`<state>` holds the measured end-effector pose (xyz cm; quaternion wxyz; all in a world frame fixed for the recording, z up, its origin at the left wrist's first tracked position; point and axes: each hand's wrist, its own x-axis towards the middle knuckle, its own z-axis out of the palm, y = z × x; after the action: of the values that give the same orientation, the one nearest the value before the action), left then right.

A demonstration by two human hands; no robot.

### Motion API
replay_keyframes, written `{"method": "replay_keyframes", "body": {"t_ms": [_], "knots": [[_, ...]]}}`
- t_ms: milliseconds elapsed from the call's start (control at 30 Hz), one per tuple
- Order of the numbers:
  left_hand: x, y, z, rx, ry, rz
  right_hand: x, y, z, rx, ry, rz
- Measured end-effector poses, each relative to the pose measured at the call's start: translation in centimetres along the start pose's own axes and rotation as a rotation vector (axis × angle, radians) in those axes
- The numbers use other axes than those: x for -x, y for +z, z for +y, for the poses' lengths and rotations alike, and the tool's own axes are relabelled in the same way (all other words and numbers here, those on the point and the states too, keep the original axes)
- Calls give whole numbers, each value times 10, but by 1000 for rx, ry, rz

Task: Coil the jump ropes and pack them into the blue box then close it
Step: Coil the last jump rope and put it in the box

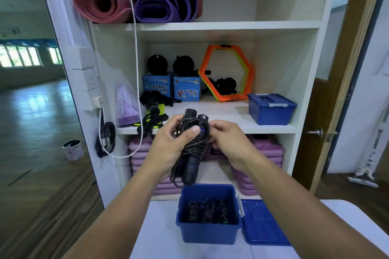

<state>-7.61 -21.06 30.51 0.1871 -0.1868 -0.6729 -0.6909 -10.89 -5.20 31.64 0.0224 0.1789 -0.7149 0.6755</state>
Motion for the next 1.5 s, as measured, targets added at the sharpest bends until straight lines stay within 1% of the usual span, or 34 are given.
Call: {"method": "replay_keyframes", "body": {"t_ms": [67,167,267,333,400,533,733,867,1000,1100,1167,1267,1367,1500], "knots": [[-2,1,-4,-49,-16,33,0,9,10,-31,20,23],[-3,1,-14,-214,-18,105,0,18,14,-188,59,-19],[-2,4,-23,-261,-35,170,-3,24,23,-167,5,-87],[-3,5,-26,-268,-46,221,-6,26,28,-181,-5,-94],[-5,3,-27,-309,-73,246,-10,28,34,-187,-5,-79],[-13,-3,-41,-374,-109,220,-16,33,50,-189,-15,-18],[-20,-12,-60,-211,-274,209,-21,45,69,-246,-53,49],[-24,-22,-79,-108,-342,192,-25,54,75,-205,-34,76],[-22,-35,-89,-67,-397,144,-30,66,84,-180,39,136],[-22,-44,-89,0,-431,153,-32,71,92,-268,147,223],[-23,-49,-93,41,-489,163,-29,74,97,-346,213,209],[-23,-56,-102,160,-618,157,-23,80,106,-349,282,183],[-21,-62,-113,209,-681,81,-21,81,118,-332,350,221],[-14,-66,-130,229,-745,24,-20,76,135,-388,443,270]]}}
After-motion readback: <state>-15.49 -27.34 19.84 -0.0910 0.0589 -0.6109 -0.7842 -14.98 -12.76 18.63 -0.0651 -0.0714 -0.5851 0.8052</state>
